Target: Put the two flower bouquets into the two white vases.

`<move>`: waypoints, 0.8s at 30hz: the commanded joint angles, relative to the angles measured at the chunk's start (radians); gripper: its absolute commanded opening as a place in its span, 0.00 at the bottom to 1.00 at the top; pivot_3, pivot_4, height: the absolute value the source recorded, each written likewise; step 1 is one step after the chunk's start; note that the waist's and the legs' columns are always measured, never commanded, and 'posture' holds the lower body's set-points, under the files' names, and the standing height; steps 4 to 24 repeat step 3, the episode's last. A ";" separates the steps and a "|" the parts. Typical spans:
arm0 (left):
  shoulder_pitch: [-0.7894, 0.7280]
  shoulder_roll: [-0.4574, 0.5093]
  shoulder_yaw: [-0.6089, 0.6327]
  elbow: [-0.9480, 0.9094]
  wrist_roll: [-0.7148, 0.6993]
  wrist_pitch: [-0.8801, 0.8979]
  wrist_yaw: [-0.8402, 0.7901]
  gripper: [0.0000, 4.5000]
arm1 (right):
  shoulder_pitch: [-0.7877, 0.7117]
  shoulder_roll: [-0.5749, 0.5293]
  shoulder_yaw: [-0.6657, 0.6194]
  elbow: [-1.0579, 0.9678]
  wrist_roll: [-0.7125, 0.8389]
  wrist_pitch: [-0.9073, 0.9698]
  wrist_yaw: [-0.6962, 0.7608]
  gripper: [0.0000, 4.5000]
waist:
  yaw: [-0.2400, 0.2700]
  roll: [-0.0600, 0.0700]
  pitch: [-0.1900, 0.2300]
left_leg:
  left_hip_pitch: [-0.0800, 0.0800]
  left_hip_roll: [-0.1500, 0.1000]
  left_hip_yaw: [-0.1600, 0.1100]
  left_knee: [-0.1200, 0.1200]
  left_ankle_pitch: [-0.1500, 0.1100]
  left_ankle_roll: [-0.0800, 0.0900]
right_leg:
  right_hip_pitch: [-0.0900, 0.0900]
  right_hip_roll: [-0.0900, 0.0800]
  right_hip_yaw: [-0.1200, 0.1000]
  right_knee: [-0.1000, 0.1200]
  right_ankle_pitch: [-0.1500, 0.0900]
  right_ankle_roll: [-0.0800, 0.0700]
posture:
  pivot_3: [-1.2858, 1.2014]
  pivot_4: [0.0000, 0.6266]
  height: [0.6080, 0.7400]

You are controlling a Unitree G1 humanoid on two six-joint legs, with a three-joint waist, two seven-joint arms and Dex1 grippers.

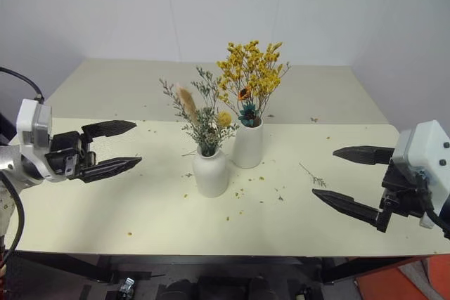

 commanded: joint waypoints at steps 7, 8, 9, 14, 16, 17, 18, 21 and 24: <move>-0.032 0.005 0.005 -0.023 -0.029 -0.012 0.000 1.00 | 0.042 0.025 -0.066 -0.016 -0.037 -0.043 -0.001 1.00 | 0.000 0.000 0.000 | 0.000 0.000 0.000 0.000 0.000 0.000 | 0.000 0.000 0.000 0.000 0.000 0.000 | 0.52 0.24 1.00; -0.032 0.005 0.005 -0.023 -0.029 -0.012 0.000 1.00 | 0.042 0.025 -0.066 -0.016 -0.037 -0.043 -0.001 1.00 | 0.000 0.000 0.000 | 0.000 0.000 0.000 0.000 0.000 0.000 | 0.000 0.000 0.000 0.000 0.000 0.000 | 0.52 0.24 1.00; -0.032 0.005 0.005 -0.023 -0.029 -0.012 0.000 1.00 | 0.042 0.025 -0.066 -0.016 -0.037 -0.043 -0.001 1.00 | 0.000 0.000 0.000 | 0.000 0.000 0.000 0.000 0.000 0.000 | 0.000 0.000 0.000 0.000 0.000 0.000 | 0.52 0.24 1.00; -0.032 0.005 0.005 -0.023 -0.029 -0.012 0.000 1.00 | 0.042 0.025 -0.066 -0.016 -0.037 -0.043 -0.001 1.00 | 0.000 0.000 0.000 | 0.000 0.000 0.000 0.000 0.000 0.000 | 0.000 0.000 0.000 0.000 0.000 0.000 | 0.52 0.24 1.00; -0.032 0.005 0.005 -0.023 -0.029 -0.012 0.000 1.00 | 0.042 0.025 -0.066 -0.016 -0.037 -0.043 -0.001 1.00 | 0.000 0.000 0.000 | 0.000 0.000 0.000 0.000 0.000 0.000 | 0.000 0.000 0.000 0.000 0.000 0.000 | 0.52 0.24 1.00; -0.032 0.005 0.005 -0.023 -0.029 -0.012 0.000 1.00 | 0.042 0.025 -0.066 -0.016 -0.037 -0.043 -0.001 1.00 | 0.000 0.000 0.000 | 0.000 0.000 0.000 0.000 0.000 0.000 | 0.000 0.000 0.000 0.000 0.000 0.000 | 0.52 0.24 1.00; -0.032 0.005 0.005 -0.023 -0.029 -0.012 0.000 1.00 | 0.042 0.025 -0.066 -0.016 -0.037 -0.043 -0.001 1.00 | 0.000 0.000 0.000 | 0.000 0.000 0.000 0.000 0.000 0.000 | 0.000 0.000 0.000 0.000 0.000 0.000 | 0.52 0.24 1.00; -0.032 0.005 0.005 -0.023 -0.029 -0.012 0.000 1.00 | 0.042 0.025 -0.066 -0.016 -0.037 -0.043 -0.001 1.00 | 0.000 0.000 0.000 | 0.000 0.000 0.000 0.000 0.000 0.000 | 0.000 0.000 0.000 0.000 0.000 0.000 | 0.52 0.24 1.00; -0.032 0.005 0.005 -0.023 -0.029 -0.012 0.000 1.00 | 0.042 0.025 -0.066 -0.016 -0.037 -0.043 -0.001 1.00 | 0.000 0.000 0.000 | 0.000 0.000 0.000 0.000 0.000 0.000 | 0.000 0.000 0.000 0.000 0.000 0.000 | 0.52 0.24 1.00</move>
